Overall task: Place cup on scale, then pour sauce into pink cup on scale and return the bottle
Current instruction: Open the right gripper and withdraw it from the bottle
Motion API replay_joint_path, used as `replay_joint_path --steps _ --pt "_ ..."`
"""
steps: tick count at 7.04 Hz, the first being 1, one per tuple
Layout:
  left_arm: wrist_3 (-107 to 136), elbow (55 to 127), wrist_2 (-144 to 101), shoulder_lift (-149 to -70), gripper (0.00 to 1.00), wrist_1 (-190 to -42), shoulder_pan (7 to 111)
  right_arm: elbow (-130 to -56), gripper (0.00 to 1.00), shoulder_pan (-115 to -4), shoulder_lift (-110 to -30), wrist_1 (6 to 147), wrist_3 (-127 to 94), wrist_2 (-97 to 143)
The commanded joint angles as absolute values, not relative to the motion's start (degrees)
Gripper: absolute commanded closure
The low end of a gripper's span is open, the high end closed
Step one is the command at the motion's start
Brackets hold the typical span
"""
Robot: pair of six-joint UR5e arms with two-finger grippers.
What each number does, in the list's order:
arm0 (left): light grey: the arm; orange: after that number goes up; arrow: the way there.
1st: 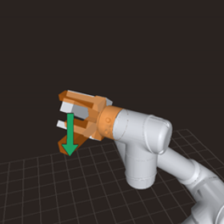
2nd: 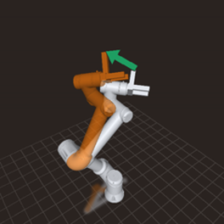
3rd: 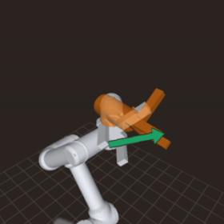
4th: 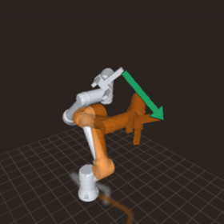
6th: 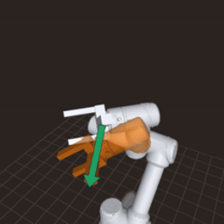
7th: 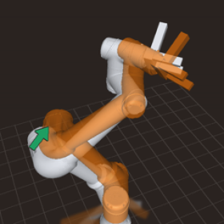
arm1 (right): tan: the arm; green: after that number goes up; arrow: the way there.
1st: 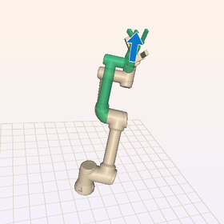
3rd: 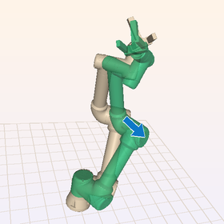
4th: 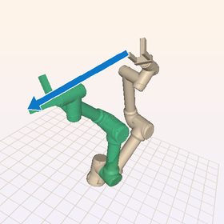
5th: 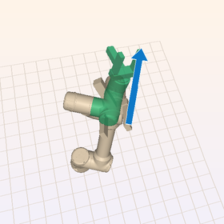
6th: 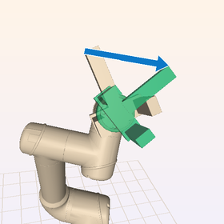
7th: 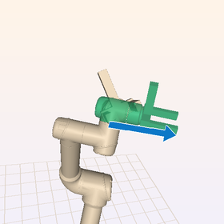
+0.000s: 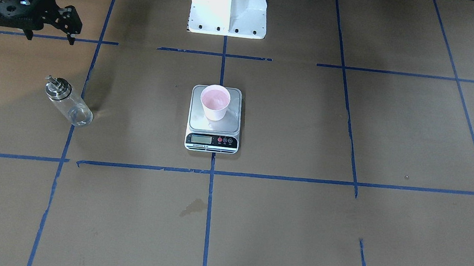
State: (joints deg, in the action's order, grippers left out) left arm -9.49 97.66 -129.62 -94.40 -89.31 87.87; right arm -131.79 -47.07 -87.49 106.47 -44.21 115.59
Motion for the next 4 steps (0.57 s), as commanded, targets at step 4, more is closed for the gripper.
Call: replay_joint_path --steps 4 --pt "-9.5 99.6 -129.6 -93.5 0.0 -89.0 87.9 -112.8 0.0 -81.5 -87.1 112.5 12.5 133.8"
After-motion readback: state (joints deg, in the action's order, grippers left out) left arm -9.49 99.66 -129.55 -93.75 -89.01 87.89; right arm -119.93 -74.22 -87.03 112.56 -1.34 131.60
